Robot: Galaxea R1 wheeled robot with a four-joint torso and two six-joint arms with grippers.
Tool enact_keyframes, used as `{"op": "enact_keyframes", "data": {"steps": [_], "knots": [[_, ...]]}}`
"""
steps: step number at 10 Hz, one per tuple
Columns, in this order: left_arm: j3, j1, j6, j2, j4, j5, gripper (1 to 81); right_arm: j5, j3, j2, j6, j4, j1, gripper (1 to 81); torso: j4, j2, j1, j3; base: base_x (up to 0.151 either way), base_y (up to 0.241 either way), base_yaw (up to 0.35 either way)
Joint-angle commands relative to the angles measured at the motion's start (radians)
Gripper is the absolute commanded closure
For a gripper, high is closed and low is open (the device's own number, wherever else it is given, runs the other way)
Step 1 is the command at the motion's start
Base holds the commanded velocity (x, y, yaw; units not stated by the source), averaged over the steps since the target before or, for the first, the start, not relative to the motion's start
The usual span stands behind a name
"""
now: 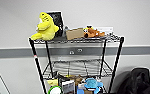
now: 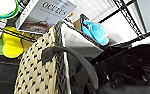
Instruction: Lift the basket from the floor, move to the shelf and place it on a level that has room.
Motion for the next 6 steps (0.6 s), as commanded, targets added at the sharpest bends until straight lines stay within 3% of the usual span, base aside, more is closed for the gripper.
{"op": "enact_keyframes", "data": {"steps": [1,6], "knots": [[0.064,-0.124,-0.002,-0.018,0.027,0.004,81.1,-0.004,0.071,-0.002,-0.013,-0.009,0.137,81.1,0.0,0.0,0.0,0.0,0.092,0.0,0.0],[0.064,-0.122,-0.002,-0.018,0.027,0.004,81.1,-0.004,0.069,-0.002,-0.013,-0.008,0.137,81.1,0.0,0.0,0.0,0.0,0.092,0.0,0.0]]}}
